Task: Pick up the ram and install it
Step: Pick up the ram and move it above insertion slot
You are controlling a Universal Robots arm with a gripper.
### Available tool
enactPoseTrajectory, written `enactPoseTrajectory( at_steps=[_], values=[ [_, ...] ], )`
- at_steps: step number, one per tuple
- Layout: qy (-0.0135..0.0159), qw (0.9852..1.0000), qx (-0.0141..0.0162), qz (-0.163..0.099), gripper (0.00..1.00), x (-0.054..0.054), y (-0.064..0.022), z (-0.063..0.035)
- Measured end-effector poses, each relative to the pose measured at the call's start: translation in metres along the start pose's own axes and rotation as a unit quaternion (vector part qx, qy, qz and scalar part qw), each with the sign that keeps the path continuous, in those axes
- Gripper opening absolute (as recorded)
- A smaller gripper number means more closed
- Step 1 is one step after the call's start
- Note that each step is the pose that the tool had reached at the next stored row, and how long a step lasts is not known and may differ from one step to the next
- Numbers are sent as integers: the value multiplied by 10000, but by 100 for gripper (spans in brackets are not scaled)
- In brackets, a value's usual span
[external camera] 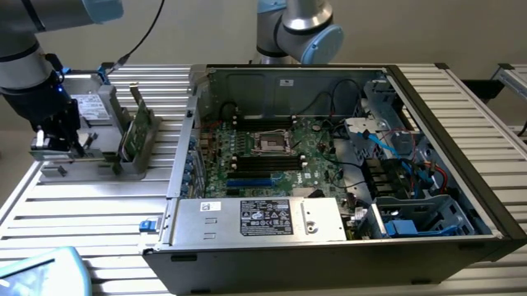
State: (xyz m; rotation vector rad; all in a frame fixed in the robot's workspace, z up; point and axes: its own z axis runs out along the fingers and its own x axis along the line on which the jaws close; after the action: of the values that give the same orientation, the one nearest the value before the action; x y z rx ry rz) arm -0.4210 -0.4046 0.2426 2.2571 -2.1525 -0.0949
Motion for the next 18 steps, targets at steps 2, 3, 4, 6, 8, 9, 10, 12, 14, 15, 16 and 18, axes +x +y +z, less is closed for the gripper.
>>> enactPoseTrajectory(
  at_steps=[2, 3, 4, 6, 8, 9, 10, 12, 14, 15, 16, 18],
  values=[
    [0, 10000, 1, 1, 14, -3, 4, -85],
    [0, 10000, 0, 1, 14, -4, 4, -129],
    [0, 10000, 1, 0, 14, -4, 1, -175],
    [0, 10000, 0, 1, 14, -6, -17, -266],
    [0, 10000, 0, 1, 14, -7, -58, -361],
    [0, 10000, -1, 1, 14, -7, -84, -406],
    [-1, 10000, -2, 1, 14, -7, -110, -452],
    [0, 10000, -7, 1, 14, -7, -164, -550],
    [-1, 10000, -10, 1, 14, -7, -214, -643],
    [-1, 10000, -13, 1, 14, -7, -240, -690],
    [-1, 10000, -15, 1, 14, -7, -266, -737],
    [-1, 10000, -22, 1, 14, -7, -317, -833]
  ],
)
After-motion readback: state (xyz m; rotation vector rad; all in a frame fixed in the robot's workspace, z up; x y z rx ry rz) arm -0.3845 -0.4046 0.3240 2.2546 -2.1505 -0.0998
